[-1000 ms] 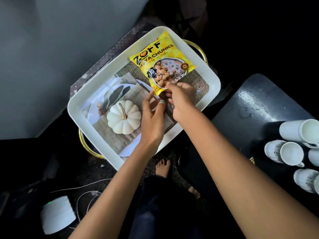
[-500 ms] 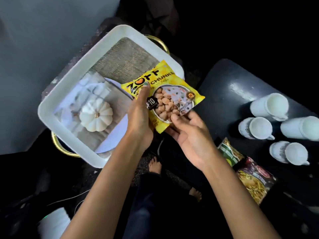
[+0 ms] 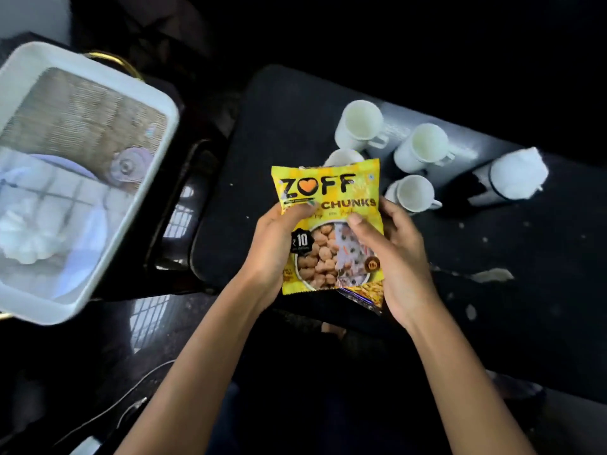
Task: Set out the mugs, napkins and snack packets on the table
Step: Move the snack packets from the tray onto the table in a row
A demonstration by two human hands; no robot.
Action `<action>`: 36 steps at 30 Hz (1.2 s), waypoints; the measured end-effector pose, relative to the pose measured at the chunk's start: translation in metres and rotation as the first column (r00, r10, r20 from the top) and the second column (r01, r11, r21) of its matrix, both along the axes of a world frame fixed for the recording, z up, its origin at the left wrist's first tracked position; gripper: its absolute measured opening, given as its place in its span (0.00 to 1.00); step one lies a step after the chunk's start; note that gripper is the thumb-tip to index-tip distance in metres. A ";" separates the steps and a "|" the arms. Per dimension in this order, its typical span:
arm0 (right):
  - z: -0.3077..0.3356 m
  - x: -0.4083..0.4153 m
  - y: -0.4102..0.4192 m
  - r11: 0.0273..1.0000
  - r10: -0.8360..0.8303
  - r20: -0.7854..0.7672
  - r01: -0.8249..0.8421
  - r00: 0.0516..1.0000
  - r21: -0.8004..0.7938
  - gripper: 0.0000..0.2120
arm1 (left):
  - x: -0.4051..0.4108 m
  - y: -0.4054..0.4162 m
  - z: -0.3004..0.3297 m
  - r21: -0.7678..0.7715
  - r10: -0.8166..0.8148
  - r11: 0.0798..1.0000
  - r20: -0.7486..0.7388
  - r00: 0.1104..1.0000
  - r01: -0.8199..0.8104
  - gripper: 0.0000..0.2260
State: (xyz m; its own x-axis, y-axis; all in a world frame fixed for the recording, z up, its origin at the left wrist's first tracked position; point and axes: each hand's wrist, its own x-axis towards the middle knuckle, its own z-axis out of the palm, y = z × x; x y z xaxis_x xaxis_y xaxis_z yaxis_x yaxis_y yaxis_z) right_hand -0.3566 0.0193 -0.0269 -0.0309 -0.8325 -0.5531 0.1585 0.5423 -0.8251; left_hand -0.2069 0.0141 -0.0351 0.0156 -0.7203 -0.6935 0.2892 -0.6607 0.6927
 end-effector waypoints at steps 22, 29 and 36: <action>-0.094 -0.151 0.093 0.965 -0.010 -0.639 0.175 0.769 0.195 0.27 | -0.126 0.058 -0.076 0.120 -0.362 0.573 0.925 0.119 0.811 0.24; -0.097 -0.137 0.088 0.861 0.286 -0.940 -0.480 0.184 0.168 0.28 | -0.113 0.064 -0.116 0.346 -0.274 0.327 0.925 -0.262 0.879 0.29; -0.127 -0.142 0.080 0.758 0.426 -0.905 -0.548 0.005 0.354 0.32 | -0.115 0.067 -0.128 0.308 -0.251 0.438 0.944 -0.215 0.844 0.29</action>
State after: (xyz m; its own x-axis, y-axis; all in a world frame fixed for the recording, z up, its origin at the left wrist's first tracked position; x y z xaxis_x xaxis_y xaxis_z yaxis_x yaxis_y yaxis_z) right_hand -0.4982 0.0991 -0.1540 -0.0068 -0.9175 -0.3978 -0.9865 0.0713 -0.1475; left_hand -0.3219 0.0816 -0.1633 -0.2708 -0.9183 -0.2889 -0.9601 0.2357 0.1506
